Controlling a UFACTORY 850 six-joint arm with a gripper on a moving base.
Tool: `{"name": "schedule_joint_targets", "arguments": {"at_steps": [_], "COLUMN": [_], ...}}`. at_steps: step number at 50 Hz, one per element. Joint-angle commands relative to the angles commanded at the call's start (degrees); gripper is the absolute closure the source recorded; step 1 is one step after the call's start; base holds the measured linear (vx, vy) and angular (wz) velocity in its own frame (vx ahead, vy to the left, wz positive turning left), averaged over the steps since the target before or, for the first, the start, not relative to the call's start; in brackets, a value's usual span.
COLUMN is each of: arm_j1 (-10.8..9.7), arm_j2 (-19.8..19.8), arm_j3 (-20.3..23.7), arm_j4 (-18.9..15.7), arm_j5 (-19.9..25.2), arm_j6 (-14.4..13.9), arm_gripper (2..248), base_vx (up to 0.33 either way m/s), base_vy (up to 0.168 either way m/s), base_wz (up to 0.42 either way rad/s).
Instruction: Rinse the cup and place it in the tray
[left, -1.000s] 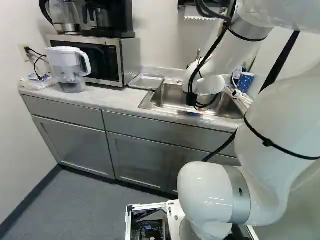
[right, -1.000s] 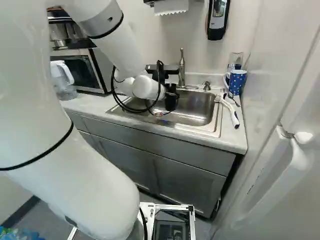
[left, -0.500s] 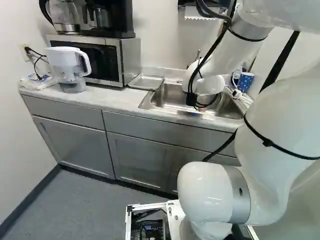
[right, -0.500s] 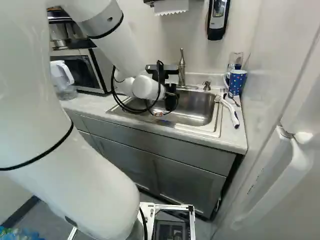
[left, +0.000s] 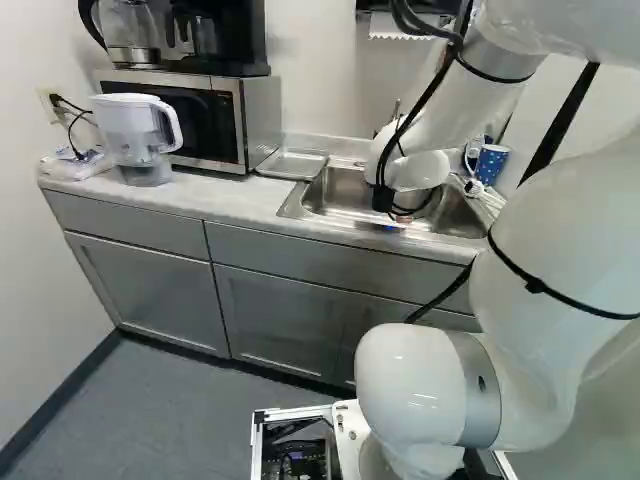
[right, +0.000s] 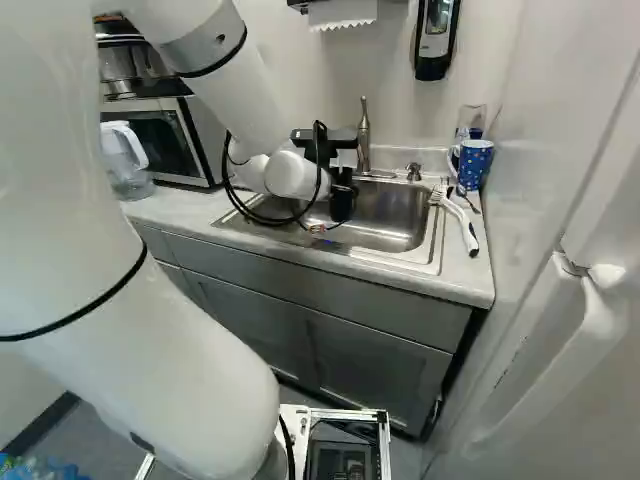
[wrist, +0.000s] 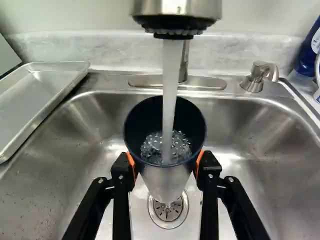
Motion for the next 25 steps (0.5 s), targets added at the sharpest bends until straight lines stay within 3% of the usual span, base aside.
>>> {"name": "schedule_joint_targets", "arguments": {"at_steps": [25], "arm_j1": [0.0], "arm_j2": [0.0], "arm_j3": [0.0], "arm_j4": [0.0], "arm_j5": [0.0], "arm_j6": [0.0], "arm_gripper": [126], "base_vx": [0.0], "base_vy": [0.0], "base_wz": [0.0]}}
